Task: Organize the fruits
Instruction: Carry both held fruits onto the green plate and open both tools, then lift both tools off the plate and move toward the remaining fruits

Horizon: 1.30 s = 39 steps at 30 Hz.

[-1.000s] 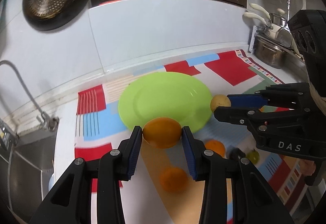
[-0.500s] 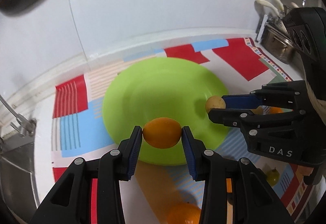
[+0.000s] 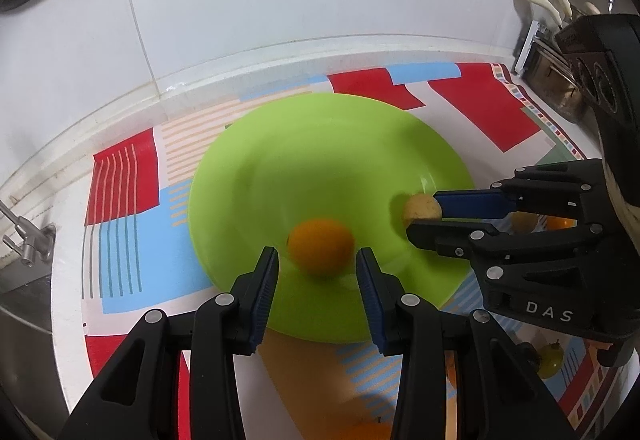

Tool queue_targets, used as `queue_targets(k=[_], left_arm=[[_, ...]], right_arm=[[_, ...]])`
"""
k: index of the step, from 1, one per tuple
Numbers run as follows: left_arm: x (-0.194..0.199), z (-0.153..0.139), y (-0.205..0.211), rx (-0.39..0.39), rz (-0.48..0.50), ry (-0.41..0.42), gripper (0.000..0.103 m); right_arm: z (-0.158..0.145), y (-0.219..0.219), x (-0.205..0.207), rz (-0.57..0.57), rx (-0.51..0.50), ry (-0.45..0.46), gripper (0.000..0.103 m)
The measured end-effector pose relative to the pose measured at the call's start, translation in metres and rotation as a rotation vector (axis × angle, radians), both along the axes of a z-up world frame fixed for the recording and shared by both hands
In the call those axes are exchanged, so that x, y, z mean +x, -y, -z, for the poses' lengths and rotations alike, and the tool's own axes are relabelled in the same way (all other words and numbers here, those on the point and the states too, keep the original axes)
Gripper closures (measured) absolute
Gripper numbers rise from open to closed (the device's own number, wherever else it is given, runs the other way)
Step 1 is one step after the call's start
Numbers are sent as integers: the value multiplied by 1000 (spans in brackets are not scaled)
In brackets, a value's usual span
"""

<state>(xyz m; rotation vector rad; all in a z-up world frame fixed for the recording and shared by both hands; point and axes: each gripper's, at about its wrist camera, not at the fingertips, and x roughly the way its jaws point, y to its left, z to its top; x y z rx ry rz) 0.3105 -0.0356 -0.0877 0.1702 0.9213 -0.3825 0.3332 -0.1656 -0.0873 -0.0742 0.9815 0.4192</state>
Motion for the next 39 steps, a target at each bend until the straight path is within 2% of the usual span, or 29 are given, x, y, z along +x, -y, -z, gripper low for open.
queue_targets(k=[6,12,19,21,25,34,39], left_arm=[[-10,-11,-5,-4,-21,18,59],[-32,-32,-11,-13,-42,59,55],[-66,-55,-16,-12,-63,120,49],[-79,-61,-18,-20,-65,142,44],[-103,-71,-21,-32,-73,178,43],[-156,-98,-19,-69,-60,260,36],[-181,-103,-15,-72,-49,288,32]], right_arm=[[-6,3,-6,21,17,13,74],[-25,6,-27,42,17,70,74],[-56,6,-66,58,24,168,68],[-63,5,-77,63,25,191,67],[-76,9,-103,90,36,244,63],[-87,19,-155,116,84,285,63],[-90,27,-184,155,92,324,54]])
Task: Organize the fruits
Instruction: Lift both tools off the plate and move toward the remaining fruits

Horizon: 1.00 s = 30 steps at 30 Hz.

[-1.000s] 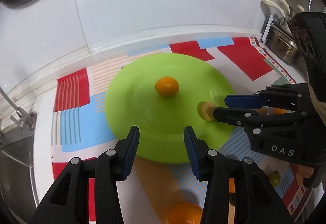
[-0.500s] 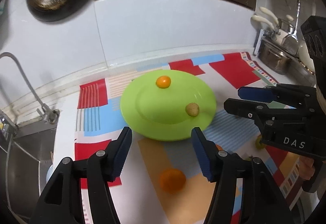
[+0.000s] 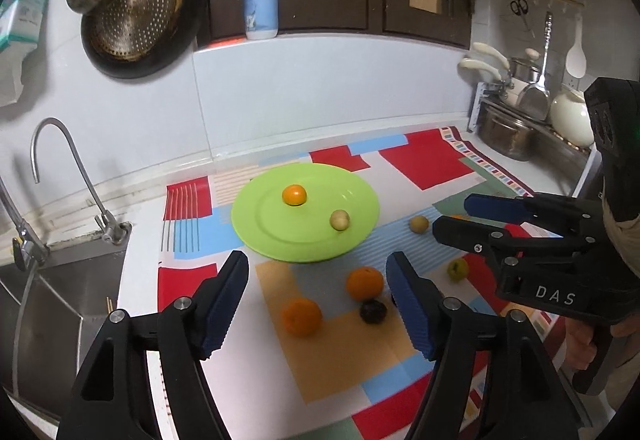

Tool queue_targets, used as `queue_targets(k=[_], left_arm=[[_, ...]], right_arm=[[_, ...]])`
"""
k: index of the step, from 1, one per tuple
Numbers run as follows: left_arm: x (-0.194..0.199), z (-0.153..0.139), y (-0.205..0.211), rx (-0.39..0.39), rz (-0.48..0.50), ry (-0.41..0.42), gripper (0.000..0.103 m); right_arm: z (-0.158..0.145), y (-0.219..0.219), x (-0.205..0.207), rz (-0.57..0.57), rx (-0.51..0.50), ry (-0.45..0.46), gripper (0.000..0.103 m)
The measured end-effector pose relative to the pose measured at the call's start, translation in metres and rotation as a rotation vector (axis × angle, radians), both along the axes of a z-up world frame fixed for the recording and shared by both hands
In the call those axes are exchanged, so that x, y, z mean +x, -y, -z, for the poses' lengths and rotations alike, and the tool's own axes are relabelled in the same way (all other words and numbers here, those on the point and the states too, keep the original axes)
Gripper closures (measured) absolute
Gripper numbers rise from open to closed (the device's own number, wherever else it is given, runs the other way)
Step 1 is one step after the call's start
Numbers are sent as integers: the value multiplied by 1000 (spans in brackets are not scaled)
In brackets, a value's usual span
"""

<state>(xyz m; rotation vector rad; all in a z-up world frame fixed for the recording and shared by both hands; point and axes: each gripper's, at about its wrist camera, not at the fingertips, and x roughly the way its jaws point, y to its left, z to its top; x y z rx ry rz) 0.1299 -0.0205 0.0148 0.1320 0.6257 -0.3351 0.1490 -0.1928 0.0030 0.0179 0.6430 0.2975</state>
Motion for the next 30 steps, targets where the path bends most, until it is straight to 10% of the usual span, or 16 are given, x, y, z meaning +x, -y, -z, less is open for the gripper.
queue_targets(k=[30], left_arm=[[-22,64,33,58,159,21,30]], right_arm=[[50,21,-56,41,-108,-13,54]])
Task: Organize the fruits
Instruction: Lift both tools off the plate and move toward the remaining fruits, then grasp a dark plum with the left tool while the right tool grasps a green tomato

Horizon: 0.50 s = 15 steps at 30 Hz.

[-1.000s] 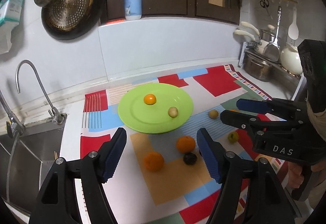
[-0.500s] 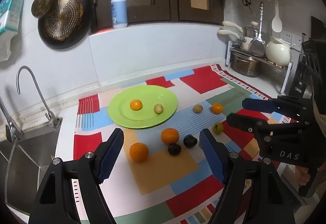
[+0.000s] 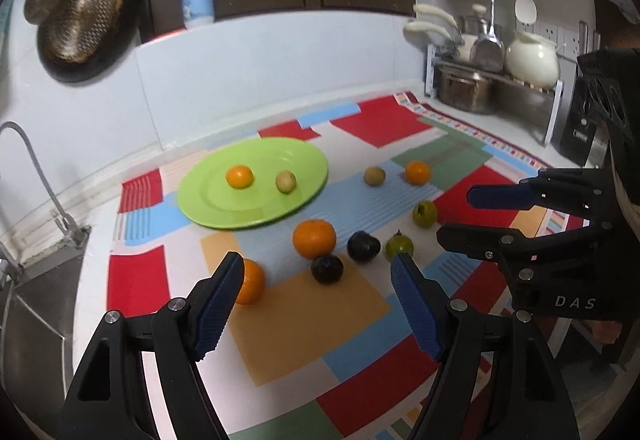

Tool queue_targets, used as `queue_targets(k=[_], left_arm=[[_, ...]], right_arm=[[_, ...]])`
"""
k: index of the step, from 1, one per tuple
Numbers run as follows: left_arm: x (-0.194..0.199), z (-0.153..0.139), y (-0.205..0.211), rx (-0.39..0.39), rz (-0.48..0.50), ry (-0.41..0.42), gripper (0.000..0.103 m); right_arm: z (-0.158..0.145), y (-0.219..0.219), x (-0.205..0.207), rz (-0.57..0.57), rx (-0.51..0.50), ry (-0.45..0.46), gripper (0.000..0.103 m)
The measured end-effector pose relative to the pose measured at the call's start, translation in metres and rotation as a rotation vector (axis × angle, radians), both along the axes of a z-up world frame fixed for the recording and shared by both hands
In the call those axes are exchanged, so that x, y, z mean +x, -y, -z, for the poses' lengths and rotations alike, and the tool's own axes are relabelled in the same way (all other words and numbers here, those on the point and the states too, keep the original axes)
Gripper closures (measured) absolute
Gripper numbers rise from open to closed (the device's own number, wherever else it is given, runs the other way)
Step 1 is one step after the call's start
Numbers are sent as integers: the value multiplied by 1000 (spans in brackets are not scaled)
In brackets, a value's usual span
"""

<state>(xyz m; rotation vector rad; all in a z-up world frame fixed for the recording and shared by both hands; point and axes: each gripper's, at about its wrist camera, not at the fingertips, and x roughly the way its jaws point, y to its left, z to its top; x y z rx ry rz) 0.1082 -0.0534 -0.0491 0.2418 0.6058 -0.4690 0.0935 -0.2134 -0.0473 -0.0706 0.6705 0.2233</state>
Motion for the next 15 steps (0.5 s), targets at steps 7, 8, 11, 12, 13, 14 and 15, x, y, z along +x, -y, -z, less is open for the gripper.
queue_targets(k=[7,8,11,12,13,14,15], left_arm=[[21,25,9,27,27,-64,40],[24,28,11,29,29,-76,41],[35,37,14,30,35,-121,48],[39,40,16,28,35,-139,48],[42,42,17,30,32,-154,48],[45,43,18,26,29,-167,49],[48,45,18,15,26,-183,52]], right_arm=[[22,2,15,-2,-2,-57,54],[25,3,17,-5,0,-66,54],[33,4,25,-9,5,-94,54],[36,4,27,-13,8,-101,54],[38,4,29,-13,8,-108,54],[41,4,31,-16,11,-115,54],[43,4,33,-20,15,-122,54]])
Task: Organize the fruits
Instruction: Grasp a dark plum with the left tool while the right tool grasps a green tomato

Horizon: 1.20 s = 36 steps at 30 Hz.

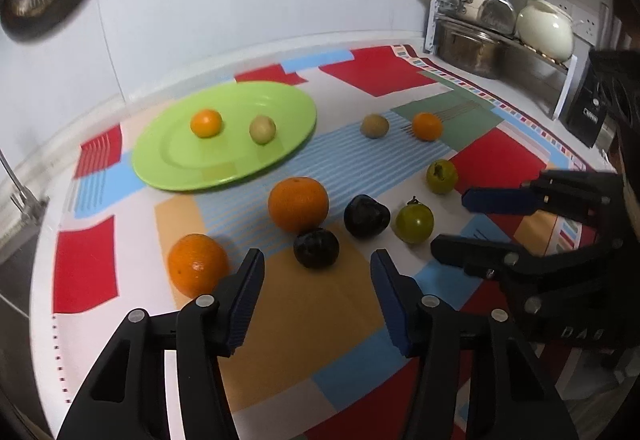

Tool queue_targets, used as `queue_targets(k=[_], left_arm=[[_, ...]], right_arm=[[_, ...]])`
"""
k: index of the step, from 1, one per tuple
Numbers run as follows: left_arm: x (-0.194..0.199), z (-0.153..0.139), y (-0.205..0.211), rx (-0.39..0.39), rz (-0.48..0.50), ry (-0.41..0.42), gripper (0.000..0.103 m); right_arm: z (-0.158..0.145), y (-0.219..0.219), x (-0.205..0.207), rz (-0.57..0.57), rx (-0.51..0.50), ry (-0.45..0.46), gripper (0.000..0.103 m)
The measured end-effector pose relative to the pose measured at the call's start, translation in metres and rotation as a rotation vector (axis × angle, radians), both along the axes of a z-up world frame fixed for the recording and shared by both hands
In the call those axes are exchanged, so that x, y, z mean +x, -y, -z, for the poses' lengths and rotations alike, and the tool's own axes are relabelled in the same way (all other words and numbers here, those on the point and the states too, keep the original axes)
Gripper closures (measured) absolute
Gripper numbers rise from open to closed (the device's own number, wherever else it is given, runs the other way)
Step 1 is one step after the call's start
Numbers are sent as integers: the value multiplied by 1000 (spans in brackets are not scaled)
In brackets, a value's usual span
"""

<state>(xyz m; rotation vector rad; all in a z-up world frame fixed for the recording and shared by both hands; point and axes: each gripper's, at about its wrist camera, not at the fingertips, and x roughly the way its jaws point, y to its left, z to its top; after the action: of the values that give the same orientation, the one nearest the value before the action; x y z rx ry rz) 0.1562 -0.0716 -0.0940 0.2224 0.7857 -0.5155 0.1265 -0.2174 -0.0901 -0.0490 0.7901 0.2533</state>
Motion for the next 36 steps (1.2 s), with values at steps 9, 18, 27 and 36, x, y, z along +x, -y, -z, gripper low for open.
queue_targets(k=[9,18,27,36], left_arm=[[20,12,3,-23,-32,-81,62],[27,16,4,-43,-43,-109,73],[17,10,3,-39,-40,-90,74],[-1,-11,-7,-62,-56,-54,74]], right_arm=[[14,1,18,-7,35,-44,61],[23,-1,29,-12,50,-78,72],[19,2,25,-2,66,-72,74],[1,0,11,-10,80,-33,74]])
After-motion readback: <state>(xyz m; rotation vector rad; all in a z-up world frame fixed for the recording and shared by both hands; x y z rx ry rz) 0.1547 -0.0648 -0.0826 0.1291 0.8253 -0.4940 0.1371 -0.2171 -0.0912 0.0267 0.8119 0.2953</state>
